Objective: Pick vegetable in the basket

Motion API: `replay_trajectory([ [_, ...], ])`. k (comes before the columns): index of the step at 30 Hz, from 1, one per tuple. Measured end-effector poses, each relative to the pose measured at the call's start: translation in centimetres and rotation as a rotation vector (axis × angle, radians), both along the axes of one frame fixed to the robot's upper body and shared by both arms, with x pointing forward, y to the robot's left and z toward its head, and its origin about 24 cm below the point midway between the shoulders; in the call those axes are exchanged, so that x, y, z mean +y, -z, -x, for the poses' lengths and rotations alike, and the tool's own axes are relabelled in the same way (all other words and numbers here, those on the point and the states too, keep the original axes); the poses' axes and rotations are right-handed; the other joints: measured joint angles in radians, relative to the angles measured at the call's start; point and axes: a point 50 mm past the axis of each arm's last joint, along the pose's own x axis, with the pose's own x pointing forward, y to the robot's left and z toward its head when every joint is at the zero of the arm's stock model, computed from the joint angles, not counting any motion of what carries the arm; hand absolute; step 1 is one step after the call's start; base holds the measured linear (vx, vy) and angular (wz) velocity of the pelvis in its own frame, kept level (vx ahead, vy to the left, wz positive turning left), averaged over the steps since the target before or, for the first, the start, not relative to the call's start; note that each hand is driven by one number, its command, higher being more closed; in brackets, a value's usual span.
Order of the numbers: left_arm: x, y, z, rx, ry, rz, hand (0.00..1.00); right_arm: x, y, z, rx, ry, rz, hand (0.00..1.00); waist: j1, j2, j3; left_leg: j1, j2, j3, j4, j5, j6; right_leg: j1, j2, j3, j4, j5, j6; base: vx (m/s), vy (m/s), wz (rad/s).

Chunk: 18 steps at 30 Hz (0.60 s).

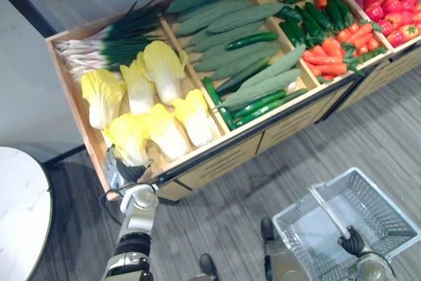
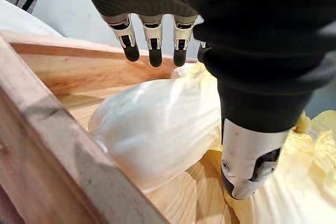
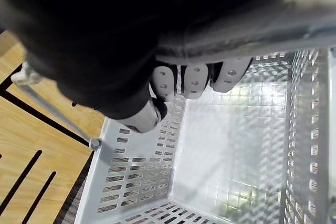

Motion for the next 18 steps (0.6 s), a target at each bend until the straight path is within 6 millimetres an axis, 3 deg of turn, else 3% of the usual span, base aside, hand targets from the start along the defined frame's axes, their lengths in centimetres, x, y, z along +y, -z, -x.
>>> replay_trajectory([
  [5, 0.5, 1.0, 0.1, 0.035, -0.048, 0.053, 0.00, 0.2, 0.0, -0.1, -0.003, -0.009, 0.004, 1.00, 0.000, 0.004, 0.005, 0.000, 0.000, 0.005, 0.001, 0.000, 0.000, -0.011, 0.001, 0.010, 0.016, -0.004, -0.004, 0.00, -0.013, -0.04],
  [9, 1.8, 2.5, 1.3, 0.047, -0.167, 0.195, 0.00, 0.3, 0.0, -0.4, -0.006, -0.012, 0.003, 1.00, 0.000, 0.001, 0.010, 0.001, 0.004, 0.029, 0.002, -0.001, -0.002, -0.026, 0.008, 0.032, 0.026, -0.004, -0.005, -0.02, -0.028, -0.15],
  [18, 2.3, 2.0, 0.8, -0.018, -0.243, 0.268, 0.00, 0.7, 0.2, -0.5, 0.006, -0.036, 0.000, 1.00, -0.001, -0.002, 0.026, 0.001, 0.017, 0.053, 0.001, -0.003, -0.010, -0.044, 0.025, 0.048, 0.035, -0.008, -0.011, 0.01, -0.035, -0.08],
])
